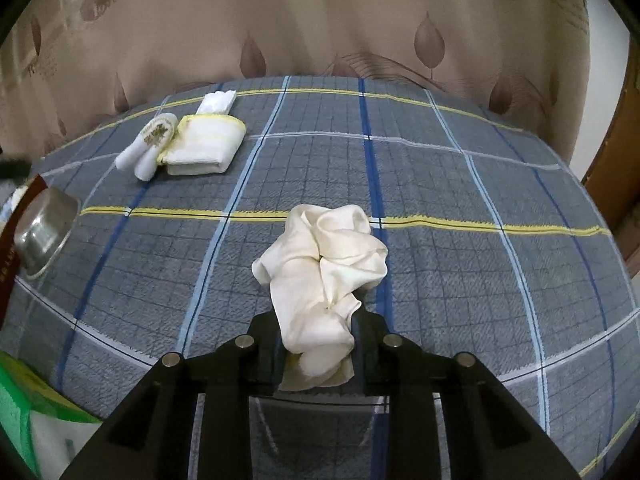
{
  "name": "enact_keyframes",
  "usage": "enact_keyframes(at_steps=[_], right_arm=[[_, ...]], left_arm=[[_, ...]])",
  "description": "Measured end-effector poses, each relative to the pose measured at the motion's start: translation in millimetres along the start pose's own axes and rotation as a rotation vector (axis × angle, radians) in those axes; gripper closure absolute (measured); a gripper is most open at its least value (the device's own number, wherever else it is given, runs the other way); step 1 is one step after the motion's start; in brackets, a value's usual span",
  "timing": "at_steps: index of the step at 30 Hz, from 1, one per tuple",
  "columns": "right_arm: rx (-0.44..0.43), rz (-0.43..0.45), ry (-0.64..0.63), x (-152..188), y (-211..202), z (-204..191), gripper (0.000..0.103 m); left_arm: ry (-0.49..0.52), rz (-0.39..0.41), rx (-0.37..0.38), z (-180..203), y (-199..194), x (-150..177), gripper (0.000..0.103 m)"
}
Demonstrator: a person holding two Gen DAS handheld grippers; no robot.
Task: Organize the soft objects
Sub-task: 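Lift the cream scrunchie with the right gripper, then grasp the white sock with the left gripper while the right gripper holds the scrunchie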
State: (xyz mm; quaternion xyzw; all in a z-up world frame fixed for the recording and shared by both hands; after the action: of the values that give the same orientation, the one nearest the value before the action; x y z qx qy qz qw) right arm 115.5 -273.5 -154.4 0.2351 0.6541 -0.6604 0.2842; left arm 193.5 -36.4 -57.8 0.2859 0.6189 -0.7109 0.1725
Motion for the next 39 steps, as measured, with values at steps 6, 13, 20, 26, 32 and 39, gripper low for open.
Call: enact_keyframes(at_steps=[6, 13, 20, 26, 32, 39], right_arm=[[-0.011, 0.003, 0.010, 1.8, -0.7, 0.9, 0.077], [-0.017, 0.003, 0.012, 1.8, -0.5, 0.1, 0.075], [-0.030, 0.003, 0.016, 2.0, 0.4, -0.5, 0.073], [-0.039, 0.003, 0.013, 1.9, 1.1, -0.9, 0.069], [-0.049, 0.003, 0.011, 1.9, 1.5, -3.0, 0.066], [-0.050, 0.004, 0.010, 1.6, 1.6, -3.3, 0.066]], left_arm=[[-0.012, -0.077, 0.063, 31.6, 36.8, -42.4, 0.053], [-0.066, -0.171, 0.027, 44.7, 85.7, -67.3, 0.053], [-0.107, -0.254, -0.054, 47.3, 128.2, -75.0, 0.053], [-0.124, -0.271, -0.095, 37.6, 137.7, -59.3, 0.053], [-0.159, -0.270, -0.046, 19.2, 124.6, -47.3, 0.074], [-0.168, -0.249, -0.024, 7.4, 101.8, -36.0, 0.080]])
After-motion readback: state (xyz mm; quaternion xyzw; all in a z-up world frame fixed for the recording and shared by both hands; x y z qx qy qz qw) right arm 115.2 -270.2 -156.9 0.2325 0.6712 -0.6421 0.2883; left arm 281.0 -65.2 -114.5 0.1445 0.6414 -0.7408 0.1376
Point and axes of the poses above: each gripper's, at about its wrist camera, not at the fingertips, and y roughly the way its jaws point, z to its right, x to its underside, the point moved 3 cm from there along y, roughly the way its jaws point, and after that the axes turned 6 degrees about z, right-handed, at the moved point
